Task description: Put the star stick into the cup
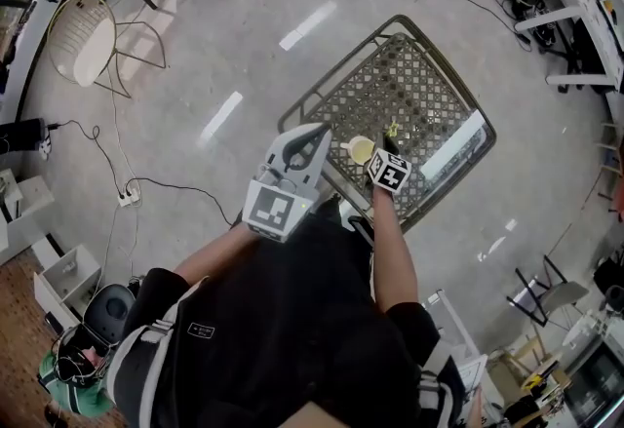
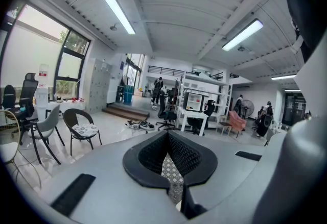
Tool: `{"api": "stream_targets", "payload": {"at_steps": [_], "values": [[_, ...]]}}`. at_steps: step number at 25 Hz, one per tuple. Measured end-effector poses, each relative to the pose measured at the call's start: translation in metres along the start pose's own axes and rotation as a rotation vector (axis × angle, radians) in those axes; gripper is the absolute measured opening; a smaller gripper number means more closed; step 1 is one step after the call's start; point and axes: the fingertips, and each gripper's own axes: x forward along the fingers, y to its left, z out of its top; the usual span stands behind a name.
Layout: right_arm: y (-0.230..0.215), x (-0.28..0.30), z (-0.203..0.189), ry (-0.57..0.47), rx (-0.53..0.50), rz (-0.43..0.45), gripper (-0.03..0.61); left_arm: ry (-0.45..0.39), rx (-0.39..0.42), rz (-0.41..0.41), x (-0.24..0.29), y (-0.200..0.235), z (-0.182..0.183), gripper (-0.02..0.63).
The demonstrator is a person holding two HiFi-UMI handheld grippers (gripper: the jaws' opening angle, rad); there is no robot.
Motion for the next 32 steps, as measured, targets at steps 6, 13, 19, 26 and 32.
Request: {"api": "stream_targets", "payload": {"at_steps": [6,13,19,26,32], "values": [[-0.002,0.001,-0.007,0.031,0.014,-0.001,0.02,-0.001,0.002,0.006,-0.001,0.001,0.0,0.017],[0.002,-0.006,-0.015,0.039,0.022,0.0,0.02,-0.016,0.0,-0.004,-0.005,-0.002,0.0,0.017],[0.004,-0.024,-0.014,0.012,0.036,0.009,0.02,-0.027,-0.002,-0.024,-0.006,-0.011,0.005,0.017],[0.005,-0.062,-0.002,-0.045,0.063,0.034,0.02,-0.051,0.009,-0.057,-0.008,-0.033,0.011,0.017],[0.015,-0.115,0.029,-0.167,0.083,0.05,0.02,-0.063,0.023,-0.084,-0.017,-0.053,0.016,0.017]]}}
